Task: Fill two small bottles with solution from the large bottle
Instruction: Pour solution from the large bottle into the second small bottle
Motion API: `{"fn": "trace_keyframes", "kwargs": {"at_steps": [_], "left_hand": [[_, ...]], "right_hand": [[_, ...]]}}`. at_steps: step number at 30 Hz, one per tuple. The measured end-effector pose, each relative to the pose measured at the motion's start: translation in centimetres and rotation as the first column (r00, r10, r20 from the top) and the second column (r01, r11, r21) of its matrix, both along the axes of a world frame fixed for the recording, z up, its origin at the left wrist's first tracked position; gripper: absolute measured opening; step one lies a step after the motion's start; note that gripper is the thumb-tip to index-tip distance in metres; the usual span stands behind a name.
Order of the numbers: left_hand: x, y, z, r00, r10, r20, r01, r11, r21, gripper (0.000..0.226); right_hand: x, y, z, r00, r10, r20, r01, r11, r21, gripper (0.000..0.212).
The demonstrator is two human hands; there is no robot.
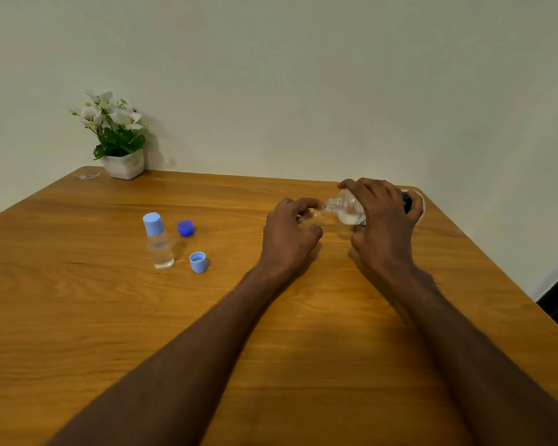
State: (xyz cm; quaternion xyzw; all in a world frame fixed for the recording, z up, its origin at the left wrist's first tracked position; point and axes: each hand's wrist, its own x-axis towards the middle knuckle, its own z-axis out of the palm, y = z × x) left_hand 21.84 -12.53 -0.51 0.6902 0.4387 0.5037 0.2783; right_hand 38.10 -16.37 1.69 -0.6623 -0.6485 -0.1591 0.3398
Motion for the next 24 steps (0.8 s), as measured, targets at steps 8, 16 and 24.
{"fn": "trace_keyframes", "kwargs": {"at_steps": [8,16,24], "left_hand": [[-0.03,-0.03,0.07,1.000,-0.004,0.000,0.004,1.000,-0.008,0.048],[-0.03,-0.08,0.04,1.000,-0.006,0.005,0.006,1.000,0.004,0.047],[0.06,0.20,-0.07,1.000,0.004,-0.019,-0.003,1.000,0.008,0.047]], "right_hand": [[0.00,0.02,-0.02,1.000,0.010,-0.008,-0.010,1.000,0.004,0.086],[0.11,0.04,-0.10,1.000,0.006,0.006,-0.006,1.000,0.007,0.086],[0.25,0.14,-0.07,1.000,0.001,0.017,-0.001,1.000,0.001,0.086]]}}
